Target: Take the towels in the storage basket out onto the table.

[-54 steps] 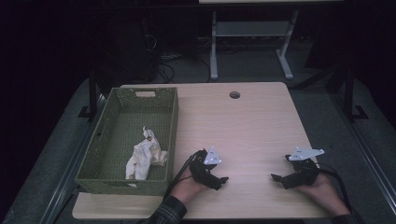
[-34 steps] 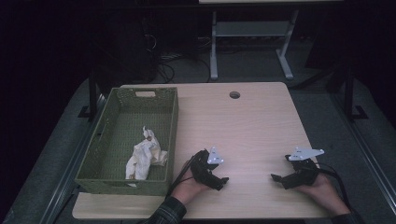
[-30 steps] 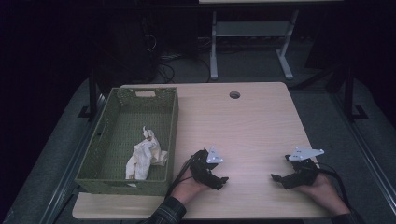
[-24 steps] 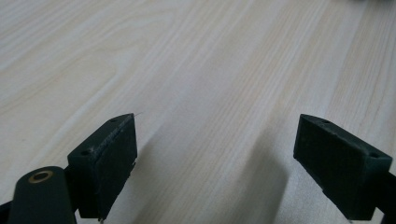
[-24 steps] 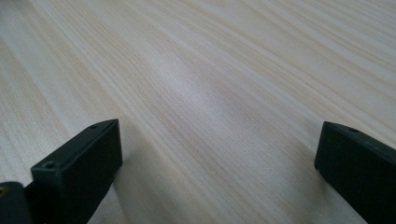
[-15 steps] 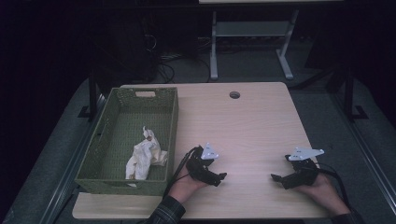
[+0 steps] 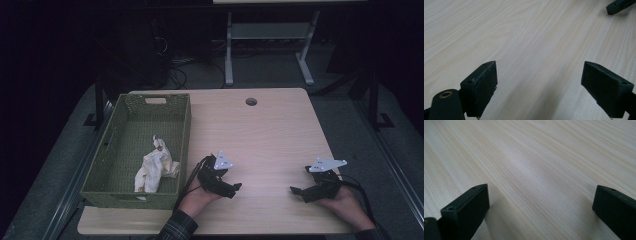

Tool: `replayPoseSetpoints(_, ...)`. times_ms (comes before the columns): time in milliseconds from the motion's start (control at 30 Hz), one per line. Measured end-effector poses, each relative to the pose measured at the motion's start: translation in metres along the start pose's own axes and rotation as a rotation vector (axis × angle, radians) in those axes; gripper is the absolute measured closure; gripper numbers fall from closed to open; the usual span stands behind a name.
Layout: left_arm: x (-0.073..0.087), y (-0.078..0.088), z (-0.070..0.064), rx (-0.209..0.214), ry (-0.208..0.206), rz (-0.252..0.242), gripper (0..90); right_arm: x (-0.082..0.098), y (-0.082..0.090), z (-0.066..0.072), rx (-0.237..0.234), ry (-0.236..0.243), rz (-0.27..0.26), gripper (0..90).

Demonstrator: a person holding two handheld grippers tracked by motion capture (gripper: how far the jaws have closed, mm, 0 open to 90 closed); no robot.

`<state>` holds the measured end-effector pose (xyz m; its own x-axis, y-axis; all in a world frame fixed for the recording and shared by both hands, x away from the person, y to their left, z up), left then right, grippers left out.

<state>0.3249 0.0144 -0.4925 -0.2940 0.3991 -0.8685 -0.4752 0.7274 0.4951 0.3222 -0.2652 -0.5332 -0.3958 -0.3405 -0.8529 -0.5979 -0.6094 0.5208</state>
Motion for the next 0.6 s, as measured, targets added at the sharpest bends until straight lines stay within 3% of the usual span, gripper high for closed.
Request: replayPoseSetpoints(600, -0.012, 0.008, 0.003, -0.012, 0.021, -0.016, 12.9, 0.000, 0.000, 0.000, 0.000, -0.002, 0.001, 0.5)
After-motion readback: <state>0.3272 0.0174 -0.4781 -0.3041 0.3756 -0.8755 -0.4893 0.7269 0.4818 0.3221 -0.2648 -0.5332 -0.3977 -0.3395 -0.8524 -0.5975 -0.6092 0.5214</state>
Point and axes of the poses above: each handheld gripper's, and its own axes: y roughly backward along the jaws, x roughly out of its underside, z roughly to its left, the point moved 7 cm from there along -y, roughly forward along the jaws, and after that the axes turned 14 degrees about -z, right-handed, at the moved point
